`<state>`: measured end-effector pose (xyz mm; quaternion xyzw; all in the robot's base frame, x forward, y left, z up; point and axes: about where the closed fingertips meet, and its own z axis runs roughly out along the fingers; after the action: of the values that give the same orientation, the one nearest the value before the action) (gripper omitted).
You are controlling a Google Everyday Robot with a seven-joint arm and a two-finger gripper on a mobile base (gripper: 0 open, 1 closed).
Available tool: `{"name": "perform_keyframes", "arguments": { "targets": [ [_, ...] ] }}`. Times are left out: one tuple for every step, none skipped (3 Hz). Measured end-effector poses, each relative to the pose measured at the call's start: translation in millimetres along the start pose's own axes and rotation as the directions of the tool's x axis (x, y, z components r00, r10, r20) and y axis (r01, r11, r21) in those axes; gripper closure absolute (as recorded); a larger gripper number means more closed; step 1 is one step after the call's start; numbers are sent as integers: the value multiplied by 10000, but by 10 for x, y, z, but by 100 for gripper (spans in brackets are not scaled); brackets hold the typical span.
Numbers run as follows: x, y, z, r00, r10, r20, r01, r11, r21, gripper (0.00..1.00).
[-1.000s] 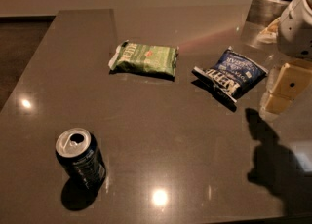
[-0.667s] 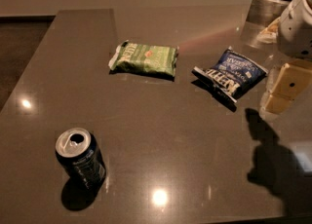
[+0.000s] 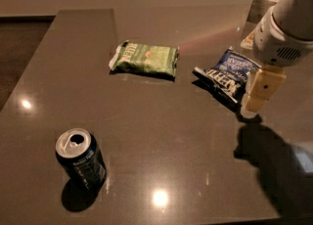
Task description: Move blue chip bag near pepsi can
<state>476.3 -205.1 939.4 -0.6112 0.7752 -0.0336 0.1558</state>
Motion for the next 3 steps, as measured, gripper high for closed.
{"name": "perform_keyframes", "arguments": {
  "targets": [
    [-22,-142,323,9988,-439,-208,436,9989,-170,0],
    [-37,-281,564,9959,-798,-435,788,9966,-261,0],
    [21,-449,841,9918,-970,-833,927,9942,-538,0]
  ]
}}
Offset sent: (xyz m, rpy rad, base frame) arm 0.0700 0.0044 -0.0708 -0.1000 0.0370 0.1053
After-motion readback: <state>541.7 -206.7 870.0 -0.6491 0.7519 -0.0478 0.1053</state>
